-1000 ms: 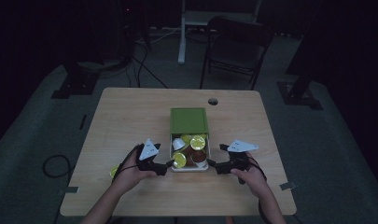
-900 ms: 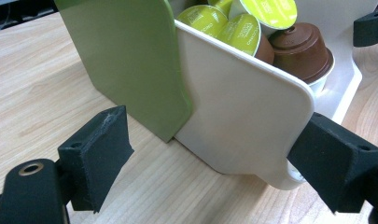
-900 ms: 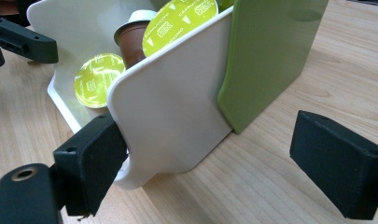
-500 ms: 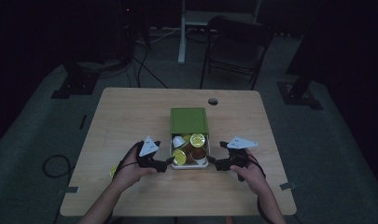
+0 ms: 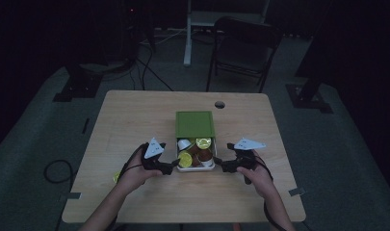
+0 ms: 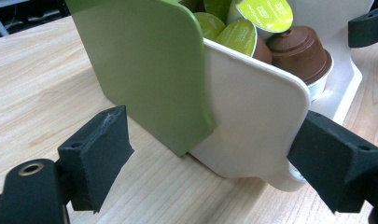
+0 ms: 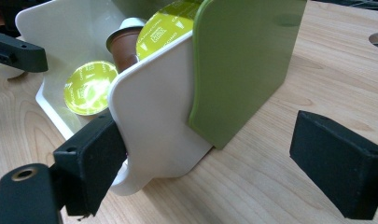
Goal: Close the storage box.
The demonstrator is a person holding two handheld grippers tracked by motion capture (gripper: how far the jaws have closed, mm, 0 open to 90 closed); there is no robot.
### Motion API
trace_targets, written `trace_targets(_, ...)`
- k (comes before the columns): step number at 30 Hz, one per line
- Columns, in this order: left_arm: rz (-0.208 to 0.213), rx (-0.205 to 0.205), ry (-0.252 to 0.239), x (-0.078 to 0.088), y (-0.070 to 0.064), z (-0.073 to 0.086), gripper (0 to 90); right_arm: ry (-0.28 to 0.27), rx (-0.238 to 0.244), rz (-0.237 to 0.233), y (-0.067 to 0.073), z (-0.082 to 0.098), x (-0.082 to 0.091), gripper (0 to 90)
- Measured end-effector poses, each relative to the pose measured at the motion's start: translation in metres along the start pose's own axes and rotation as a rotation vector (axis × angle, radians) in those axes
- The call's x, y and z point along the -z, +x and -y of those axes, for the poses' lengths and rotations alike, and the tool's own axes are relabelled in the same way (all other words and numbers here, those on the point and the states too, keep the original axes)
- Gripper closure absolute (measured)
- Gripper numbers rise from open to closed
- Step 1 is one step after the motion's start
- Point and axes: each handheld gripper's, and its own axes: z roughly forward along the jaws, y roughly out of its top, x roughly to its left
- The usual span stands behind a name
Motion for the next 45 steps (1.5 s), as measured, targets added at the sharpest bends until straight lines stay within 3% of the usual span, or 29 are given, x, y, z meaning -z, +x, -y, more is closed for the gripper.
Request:
trace_targets(32,-0.022,0.011,0.004,-0.009,0.012,-0.006,12.4,0.009,-0.018,0.024,-0.007,-0.005,-0.011,10.9)
trace_targets(45,-0.033,0.015,0.000,-0.013,0.017,-0.007,11.1,0.007,-0.047,0.035,-0.010,-0.007,-0.015,10.9)
